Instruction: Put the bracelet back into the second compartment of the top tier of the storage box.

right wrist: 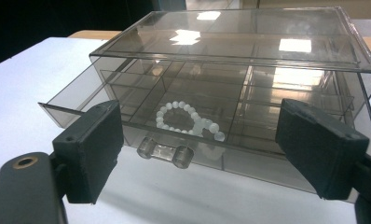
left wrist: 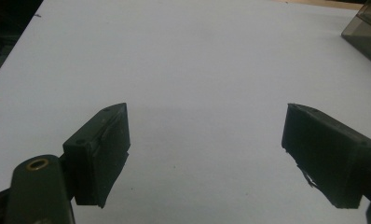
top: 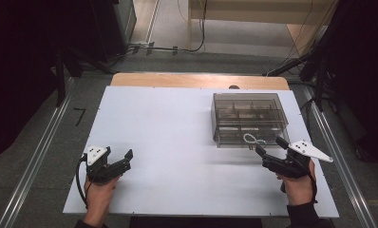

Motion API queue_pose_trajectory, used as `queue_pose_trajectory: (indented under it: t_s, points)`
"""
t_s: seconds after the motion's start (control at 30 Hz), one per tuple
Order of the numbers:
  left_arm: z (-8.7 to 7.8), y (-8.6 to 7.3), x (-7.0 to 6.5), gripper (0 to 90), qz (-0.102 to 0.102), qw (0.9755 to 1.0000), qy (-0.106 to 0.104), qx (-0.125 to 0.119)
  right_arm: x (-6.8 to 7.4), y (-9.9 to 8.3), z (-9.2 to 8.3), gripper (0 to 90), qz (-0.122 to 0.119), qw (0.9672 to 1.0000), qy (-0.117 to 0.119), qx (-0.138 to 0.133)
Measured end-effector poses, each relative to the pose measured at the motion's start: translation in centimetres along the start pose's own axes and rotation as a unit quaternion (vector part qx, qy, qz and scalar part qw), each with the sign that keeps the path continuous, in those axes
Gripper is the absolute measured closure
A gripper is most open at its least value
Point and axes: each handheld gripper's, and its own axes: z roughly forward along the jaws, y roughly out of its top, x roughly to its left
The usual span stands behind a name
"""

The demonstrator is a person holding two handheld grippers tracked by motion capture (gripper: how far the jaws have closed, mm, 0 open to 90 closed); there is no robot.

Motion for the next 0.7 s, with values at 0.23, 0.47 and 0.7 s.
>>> queue_pose_trajectory:
  t_s: [0.23,0.47,0.7]
  points:
    - [-0.01,0.0,0.0,15.6,0.0,1.0,0.0,0.0,-0.04,-0.22,-0.28,13.3,0.003,1.0,0.0,0.0]
    - [-0.02,0.0,0.01,15.6,0.0,1.0,0.0,0.0,-0.07,-0.42,-0.57,13.3,0.003,1.0,-0.003,0.001]
    - [-0.01,-0.01,-0.01,15.6,0.0,1.0,0.0,-0.001,-0.1,-0.69,-0.9,13.3,0.0,1.0,-0.006,0.002]
